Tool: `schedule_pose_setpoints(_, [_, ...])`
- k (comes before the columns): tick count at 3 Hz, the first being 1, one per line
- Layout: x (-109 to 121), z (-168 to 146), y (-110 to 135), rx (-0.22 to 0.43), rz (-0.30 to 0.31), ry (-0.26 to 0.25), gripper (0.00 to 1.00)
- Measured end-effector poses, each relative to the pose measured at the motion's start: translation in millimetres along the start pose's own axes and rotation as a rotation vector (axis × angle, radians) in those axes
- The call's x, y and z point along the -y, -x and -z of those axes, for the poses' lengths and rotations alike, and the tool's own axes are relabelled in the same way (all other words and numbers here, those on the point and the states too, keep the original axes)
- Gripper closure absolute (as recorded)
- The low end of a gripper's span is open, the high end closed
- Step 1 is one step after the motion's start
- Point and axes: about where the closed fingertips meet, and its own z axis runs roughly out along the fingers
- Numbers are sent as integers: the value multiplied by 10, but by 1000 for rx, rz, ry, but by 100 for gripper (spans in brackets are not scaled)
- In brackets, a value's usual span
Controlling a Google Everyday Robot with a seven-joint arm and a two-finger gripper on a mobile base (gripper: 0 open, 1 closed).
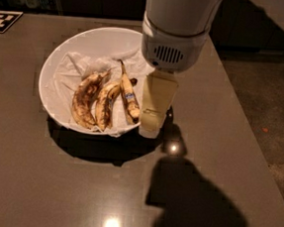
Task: Pick banana from white bowl
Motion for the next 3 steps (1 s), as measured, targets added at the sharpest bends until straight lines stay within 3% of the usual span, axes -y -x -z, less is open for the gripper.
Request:
schedule_pose_setpoints(2, [26,-153,406,35,-7,108,0])
schedule_pose_setpoints(3, [49,-275,516,28,-16,160,17])
